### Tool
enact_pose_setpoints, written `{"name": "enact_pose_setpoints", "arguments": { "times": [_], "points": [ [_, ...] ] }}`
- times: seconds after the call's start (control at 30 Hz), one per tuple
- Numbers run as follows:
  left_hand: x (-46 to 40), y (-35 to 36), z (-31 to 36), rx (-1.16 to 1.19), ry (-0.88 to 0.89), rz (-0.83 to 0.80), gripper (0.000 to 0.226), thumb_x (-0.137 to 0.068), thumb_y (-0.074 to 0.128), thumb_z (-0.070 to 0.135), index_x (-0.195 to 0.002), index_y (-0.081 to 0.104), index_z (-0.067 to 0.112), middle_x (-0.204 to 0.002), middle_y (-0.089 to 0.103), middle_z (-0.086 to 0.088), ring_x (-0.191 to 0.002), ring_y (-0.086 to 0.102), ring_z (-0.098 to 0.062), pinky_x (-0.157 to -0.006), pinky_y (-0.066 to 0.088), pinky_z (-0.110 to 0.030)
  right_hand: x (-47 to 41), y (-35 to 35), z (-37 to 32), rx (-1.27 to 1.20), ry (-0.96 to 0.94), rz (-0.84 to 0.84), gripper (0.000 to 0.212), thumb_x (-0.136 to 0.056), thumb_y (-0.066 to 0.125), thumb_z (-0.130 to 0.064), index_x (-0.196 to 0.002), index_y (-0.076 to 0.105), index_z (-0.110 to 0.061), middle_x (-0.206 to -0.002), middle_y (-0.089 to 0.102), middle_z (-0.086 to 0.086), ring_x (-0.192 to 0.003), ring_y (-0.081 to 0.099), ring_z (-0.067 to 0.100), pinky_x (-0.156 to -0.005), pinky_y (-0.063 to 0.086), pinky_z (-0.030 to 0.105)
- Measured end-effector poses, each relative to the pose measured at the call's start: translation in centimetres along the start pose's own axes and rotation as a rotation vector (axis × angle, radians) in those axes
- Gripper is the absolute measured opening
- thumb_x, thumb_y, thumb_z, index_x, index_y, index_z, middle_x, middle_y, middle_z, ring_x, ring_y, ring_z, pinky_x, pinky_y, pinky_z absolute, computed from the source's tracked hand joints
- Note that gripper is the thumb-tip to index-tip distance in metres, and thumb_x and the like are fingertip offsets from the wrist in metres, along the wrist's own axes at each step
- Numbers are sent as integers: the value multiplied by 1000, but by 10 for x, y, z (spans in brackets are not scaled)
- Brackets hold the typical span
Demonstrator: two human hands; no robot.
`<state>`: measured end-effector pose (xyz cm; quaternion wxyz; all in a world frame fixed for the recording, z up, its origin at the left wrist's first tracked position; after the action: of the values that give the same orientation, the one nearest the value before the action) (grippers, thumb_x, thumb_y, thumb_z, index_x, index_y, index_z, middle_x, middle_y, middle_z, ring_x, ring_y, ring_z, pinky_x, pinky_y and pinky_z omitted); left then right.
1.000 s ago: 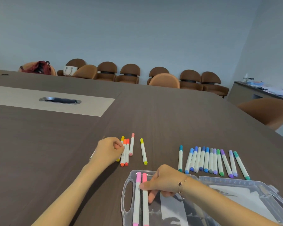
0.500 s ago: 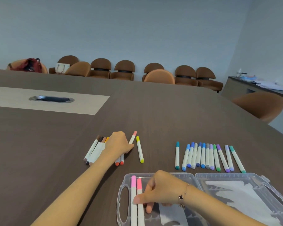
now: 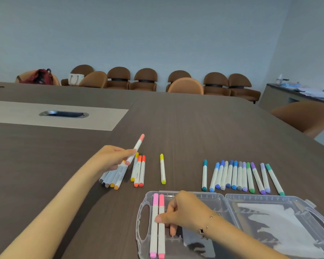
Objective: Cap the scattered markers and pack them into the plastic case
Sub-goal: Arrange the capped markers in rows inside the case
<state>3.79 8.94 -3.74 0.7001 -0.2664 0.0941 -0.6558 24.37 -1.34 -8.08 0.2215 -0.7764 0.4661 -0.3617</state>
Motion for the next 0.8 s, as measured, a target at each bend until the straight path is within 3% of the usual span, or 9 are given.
{"name": "enact_pose_setpoints", "arguments": {
  "times": [0.07, 0.13, 0.23, 0.3, 0.37, 0.47, 0.57, 0.7, 0.8],
  "points": [
    [13, -7, -17, 76, -45, -51, 29, -81, 69, 44, -83, 68, 16, -66, 50, 1, -53, 30, -10, -47, 30, -19, -2, -2, 0, 37, 3, -39, 33, -84, 64, -45, -78, 73, -14, -76, 73, 1, -71, 61, 5, -92, 50, 29],
    [29, -10, -32, 207, -45, -122, 33, -77, 72, 42, -86, 70, 10, -52, 36, 3, -46, 21, -10, -42, 22, -18, -1, -5, -3, 106, -10, -62, 34, -82, 64, -48, -63, 65, -20, -59, 63, -8, -64, 58, 3, -91, 51, 30],
    [56, 1, -36, 227, 3, -287, 42, -70, 72, 47, -83, 72, 7, -53, 35, 2, -43, 19, -8, -39, 20, -15, 3, -18, -8, 118, -76, 112, 39, -84, 61, -49, -63, 62, -17, -55, 56, -6, -55, 52, 3, -73, 51, 21],
    [73, 17, -27, 136, 61, -412, 40, -74, 69, 49, -83, 74, 10, -55, 39, 2, -45, 23, -8, -40, 21, -15, 7, -32, -13, -74, -133, 289, 41, -88, 56, -49, -76, 66, -11, -60, 60, -2, -48, 50, 2, -55, 42, 13],
    [89, 35, -17, 24, 115, -496, 29, -81, 66, 46, -69, 73, 21, -51, 39, 6, -46, 25, -7, -43, 22, -15, 10, -44, -16, -248, -123, 355, 47, -90, 50, -51, -90, 69, -8, -68, 63, 2, -39, 43, 2, -43, 36, 11],
    [101, 49, -14, -43, 144, -499, 33, -83, 66, 43, -53, 69, 28, -45, 33, 10, -46, 22, -9, -45, 22, -17, 12, -48, -14, -367, -51, 281, 49, -89, 51, -51, -92, 70, -5, -61, 58, -1, -34, 34, 4, -38, 31, 13],
    [105, 55, -15, -48, 131, -504, 27, -79, 68, 47, -66, 74, 24, -48, 31, 6, -46, 20, -10, -47, 19, -21, 20, -41, -11, -484, 26, 138, 36, -90, 56, -43, -79, 68, -10, -46, 49, -8, -35, 28, 6, -37, 27, 15],
    [106, 60, -14, -88, 136, -510, 35, -80, 64, 50, -83, 76, 17, -42, 45, 11, -43, 21, -9, -44, 21, -19, 22, -35, -8, -509, 39, 69, 38, -92, 55, -38, -65, 61, -11, -42, 39, -5, -38, 24, 8, -40, 23, 16],
    [96, 52, -18, -11, 127, -458, 45, -75, 58, 59, -87, 76, 19, -61, 63, 6, -44, 23, -9, -41, 23, -16, 23, -44, -5, -483, 35, 55, 39, -96, 51, -32, -63, 59, -14, -39, 42, -8, -36, 26, 7, -42, 23, 17]
  ]
}}
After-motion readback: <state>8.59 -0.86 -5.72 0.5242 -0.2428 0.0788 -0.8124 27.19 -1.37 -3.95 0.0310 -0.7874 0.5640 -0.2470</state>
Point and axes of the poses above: each hand's wrist, its own x-axis away from the middle knuckle, its own y-axis out of the palm, z = x × y, the point moved 4 cm from there along -x, towards the middle knuckle
